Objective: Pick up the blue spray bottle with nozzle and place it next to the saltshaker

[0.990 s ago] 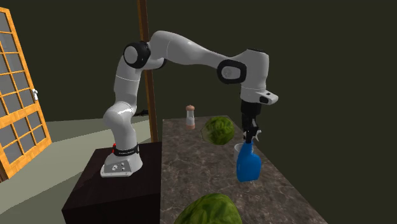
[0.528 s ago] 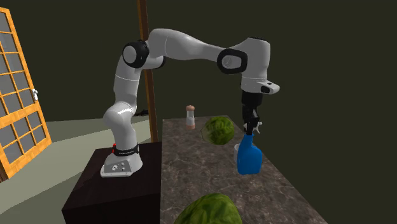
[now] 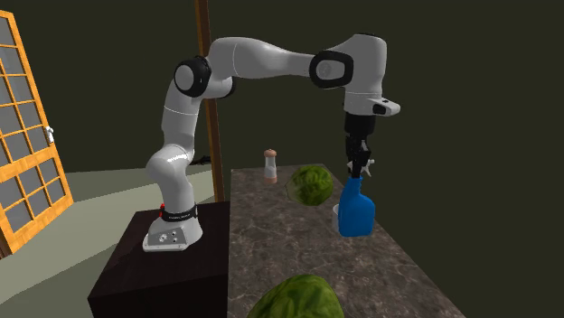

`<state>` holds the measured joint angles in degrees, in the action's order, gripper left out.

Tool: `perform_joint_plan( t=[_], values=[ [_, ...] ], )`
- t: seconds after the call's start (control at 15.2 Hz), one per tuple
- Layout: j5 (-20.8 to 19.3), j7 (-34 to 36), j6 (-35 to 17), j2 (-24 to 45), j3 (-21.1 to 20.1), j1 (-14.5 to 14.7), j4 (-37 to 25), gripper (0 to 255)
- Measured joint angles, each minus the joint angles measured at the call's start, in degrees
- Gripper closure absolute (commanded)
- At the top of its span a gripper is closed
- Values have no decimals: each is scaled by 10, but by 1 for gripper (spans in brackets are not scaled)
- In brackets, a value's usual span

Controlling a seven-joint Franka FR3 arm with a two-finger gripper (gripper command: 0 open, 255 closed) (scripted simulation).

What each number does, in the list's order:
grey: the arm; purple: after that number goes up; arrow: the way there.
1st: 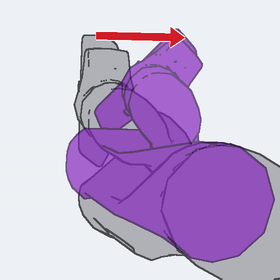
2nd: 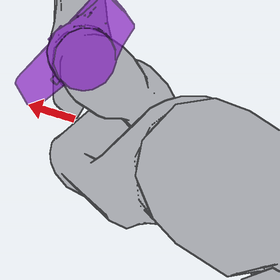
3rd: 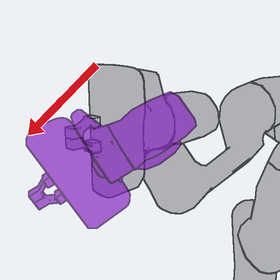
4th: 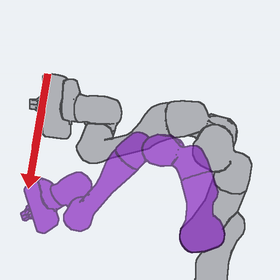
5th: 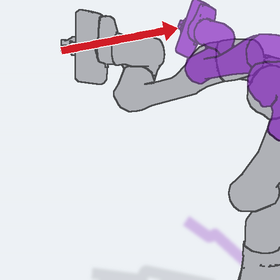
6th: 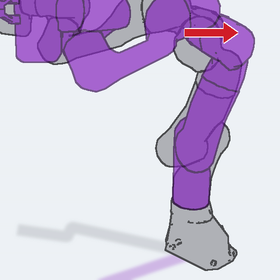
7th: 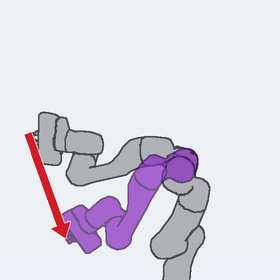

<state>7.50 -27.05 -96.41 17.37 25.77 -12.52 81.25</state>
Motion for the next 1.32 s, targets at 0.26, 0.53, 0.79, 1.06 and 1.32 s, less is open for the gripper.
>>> perform_joint_plan(
  t=[0.26, 0.53, 0.79, 1.06, 1.32],
  values=[
    [1, 1, 34, 3, 1, -3, -37, 255],
    [6, 0, 69, 14, 1, -10, -82, 255],
    [11, -2, 107, 25, 2, -18, -130, 255],
    [20, -2, 149, 45, 2, -29, -192, 255],
    [32, -3, 198, 73, 1, -47, -268, 255]
  ],
)
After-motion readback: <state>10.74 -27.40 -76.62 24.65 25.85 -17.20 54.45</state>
